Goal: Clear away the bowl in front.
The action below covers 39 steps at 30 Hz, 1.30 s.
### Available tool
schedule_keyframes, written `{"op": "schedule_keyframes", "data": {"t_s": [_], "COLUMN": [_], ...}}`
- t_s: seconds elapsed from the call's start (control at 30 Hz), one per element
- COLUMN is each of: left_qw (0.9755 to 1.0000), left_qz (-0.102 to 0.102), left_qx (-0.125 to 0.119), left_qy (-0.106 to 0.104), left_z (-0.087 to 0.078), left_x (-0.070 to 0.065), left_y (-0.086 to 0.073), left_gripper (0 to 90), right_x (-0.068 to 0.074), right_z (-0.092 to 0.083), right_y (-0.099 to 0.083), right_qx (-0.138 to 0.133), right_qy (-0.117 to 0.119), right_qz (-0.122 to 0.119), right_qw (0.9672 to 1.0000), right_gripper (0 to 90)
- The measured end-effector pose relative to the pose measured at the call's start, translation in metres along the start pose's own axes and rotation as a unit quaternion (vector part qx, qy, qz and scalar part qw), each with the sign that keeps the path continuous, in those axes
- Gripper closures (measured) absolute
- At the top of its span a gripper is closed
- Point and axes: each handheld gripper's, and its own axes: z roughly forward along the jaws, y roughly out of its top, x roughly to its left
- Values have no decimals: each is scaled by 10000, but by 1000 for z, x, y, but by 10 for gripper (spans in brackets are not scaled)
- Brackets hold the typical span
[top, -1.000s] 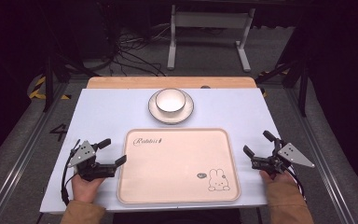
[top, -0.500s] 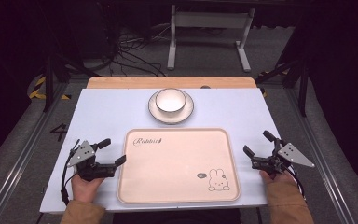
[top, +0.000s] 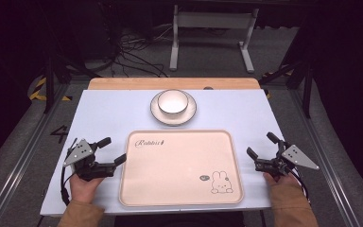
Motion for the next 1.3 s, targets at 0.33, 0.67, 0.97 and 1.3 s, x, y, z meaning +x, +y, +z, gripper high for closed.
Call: {"op": "schedule_keyframes", "data": {"t_s": [0.33,0.67,0.97,1.3], "left_qw": [10000,9994,9989,9972], "left_qz": [4,150,224,242], "left_qx": [37,230,246,444], "left_qy": [-51,-217,-329,-543], "left_z": [-2,4,10,29], "left_x": [2,7,12,15], "left_y": [18,41,64,88], "left_gripper": [102,107,108,105], "right_x": [0,0,0,0], "right_z": [0,0,0,0], "right_y": [0,0,0,0], "right_qx": [-7,-3,-5,-7], "right_qy": [3,-1,0,0], "right_qz": [-12,-4,-4,-6], "right_qw": [10000,10000,10000,10000], "right_gripper": [0,0,0,0]}}
